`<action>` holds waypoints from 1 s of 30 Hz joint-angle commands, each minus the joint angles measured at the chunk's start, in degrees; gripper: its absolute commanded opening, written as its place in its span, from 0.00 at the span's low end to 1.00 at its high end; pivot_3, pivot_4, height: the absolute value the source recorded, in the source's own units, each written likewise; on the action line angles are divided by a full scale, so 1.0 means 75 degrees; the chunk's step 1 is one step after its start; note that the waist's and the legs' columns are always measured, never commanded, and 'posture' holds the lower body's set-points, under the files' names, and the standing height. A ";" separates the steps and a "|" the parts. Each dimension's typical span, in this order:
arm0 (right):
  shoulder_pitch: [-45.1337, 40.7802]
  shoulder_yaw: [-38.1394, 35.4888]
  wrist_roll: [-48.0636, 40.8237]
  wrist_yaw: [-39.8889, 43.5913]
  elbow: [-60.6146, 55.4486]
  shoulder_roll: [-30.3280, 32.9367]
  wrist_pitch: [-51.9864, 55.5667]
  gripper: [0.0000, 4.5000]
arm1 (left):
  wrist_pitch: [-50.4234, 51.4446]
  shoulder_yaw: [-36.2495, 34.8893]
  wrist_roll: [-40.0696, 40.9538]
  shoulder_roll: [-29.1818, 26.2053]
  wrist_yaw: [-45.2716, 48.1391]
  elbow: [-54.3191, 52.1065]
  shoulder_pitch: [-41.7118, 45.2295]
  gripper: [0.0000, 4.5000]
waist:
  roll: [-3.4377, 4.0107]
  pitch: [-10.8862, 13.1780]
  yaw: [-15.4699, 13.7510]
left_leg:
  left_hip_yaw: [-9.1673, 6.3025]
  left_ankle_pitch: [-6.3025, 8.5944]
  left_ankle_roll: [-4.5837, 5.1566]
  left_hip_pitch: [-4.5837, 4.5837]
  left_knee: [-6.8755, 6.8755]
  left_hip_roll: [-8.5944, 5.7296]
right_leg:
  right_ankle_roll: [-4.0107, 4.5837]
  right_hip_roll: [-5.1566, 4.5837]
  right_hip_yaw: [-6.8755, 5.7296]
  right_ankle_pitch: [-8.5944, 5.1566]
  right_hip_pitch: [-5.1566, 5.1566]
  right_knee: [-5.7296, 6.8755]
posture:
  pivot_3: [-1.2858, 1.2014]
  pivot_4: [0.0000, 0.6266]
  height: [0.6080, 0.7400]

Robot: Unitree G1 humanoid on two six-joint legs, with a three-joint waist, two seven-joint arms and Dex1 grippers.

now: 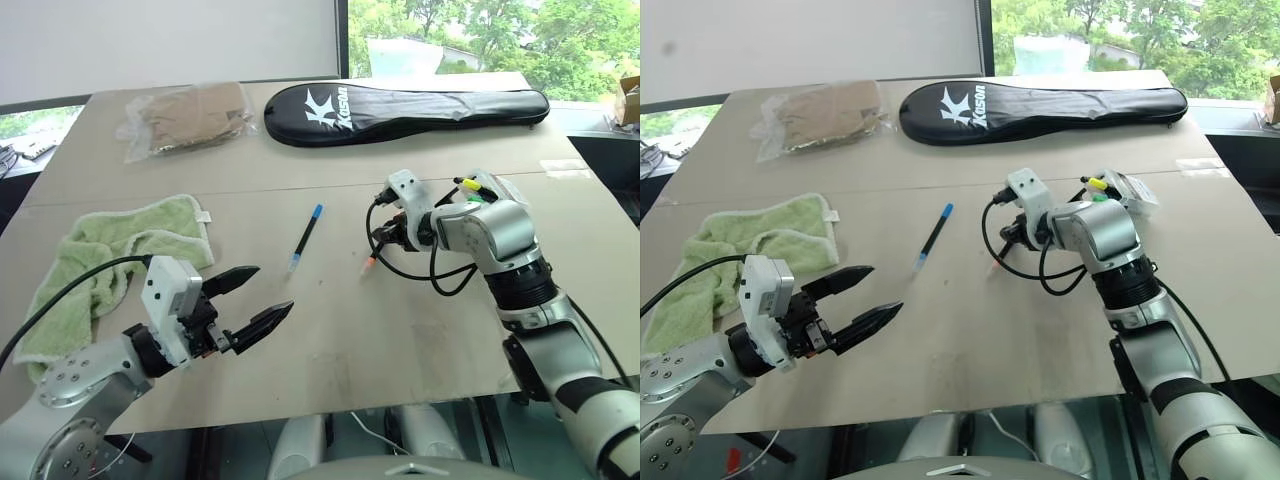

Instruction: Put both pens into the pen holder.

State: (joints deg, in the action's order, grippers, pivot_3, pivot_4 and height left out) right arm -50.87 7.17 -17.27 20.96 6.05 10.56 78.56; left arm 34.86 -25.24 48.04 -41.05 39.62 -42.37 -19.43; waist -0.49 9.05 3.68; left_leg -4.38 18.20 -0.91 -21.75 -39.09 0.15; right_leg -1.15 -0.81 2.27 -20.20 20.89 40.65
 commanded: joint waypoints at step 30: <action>-0.1152 -0.2782 0.1957 -0.3734 0.0871 -0.2209 0.1817 0.66 | -0.0072 0.0182 -0.0086 -0.0006 -0.0227 -0.0211 0.0199 1.00 | 0.0020 0.0010 0.0083 | 0.0019 -0.0005 -0.0008 -0.0097 0.0005 -0.0006 | 0.0000 0.0002 0.0010 0.0000 0.0114 0.0025 | 0.52 0.24 1.00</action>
State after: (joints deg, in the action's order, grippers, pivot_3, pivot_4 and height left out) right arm -59.29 -11.85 -4.03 -5.61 10.38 -5.52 92.09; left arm 34.61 -23.71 46.88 -41.04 38.21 -42.39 -17.97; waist -0.34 9.12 4.30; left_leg -4.24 18.17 -0.97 -22.46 -39.06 0.11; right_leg -1.15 -0.79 2.33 -20.20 21.74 40.84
